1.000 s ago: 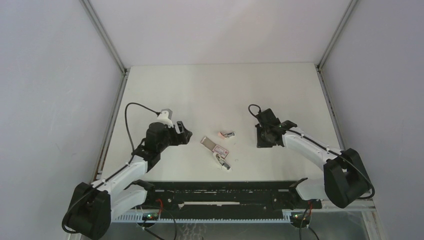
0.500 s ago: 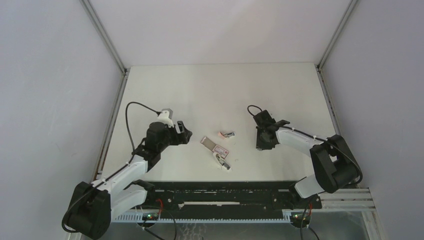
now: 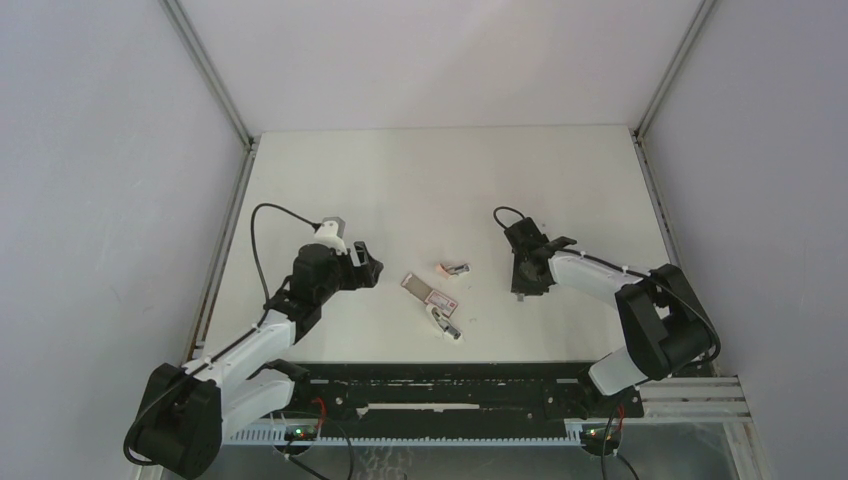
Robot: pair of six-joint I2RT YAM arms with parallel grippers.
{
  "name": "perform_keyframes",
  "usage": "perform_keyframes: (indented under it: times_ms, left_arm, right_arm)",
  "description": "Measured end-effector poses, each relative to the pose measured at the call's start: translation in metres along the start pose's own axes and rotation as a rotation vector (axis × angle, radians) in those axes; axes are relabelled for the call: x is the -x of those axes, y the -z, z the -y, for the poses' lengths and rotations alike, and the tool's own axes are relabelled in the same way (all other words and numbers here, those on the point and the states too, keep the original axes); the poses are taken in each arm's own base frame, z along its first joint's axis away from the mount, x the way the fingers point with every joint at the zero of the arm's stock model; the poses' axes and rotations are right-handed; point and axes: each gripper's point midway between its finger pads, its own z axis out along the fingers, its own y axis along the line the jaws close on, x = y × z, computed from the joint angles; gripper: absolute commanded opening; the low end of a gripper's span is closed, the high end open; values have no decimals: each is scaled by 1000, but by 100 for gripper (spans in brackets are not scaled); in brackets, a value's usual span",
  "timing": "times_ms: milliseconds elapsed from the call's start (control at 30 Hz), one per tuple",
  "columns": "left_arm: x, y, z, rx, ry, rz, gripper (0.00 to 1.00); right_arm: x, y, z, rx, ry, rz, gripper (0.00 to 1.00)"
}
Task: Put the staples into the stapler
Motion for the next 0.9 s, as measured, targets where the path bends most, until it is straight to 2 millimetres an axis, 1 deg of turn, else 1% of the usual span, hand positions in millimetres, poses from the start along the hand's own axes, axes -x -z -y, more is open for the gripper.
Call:
perform_keyframes:
  times_ms: [633,767,900]
  left_arm:
    - [1,0,-2,10,-6,5,83]
    - [1,0,-2,13,-7,8,83]
    - [3,0,-2,13,-8,12,83]
  right_arm:
    - [-5,2,-4,-34,12,7,23]
    - [-5,2,-4,-38,12,7,22]
    - [-5,2,-4,-39,13,7,18]
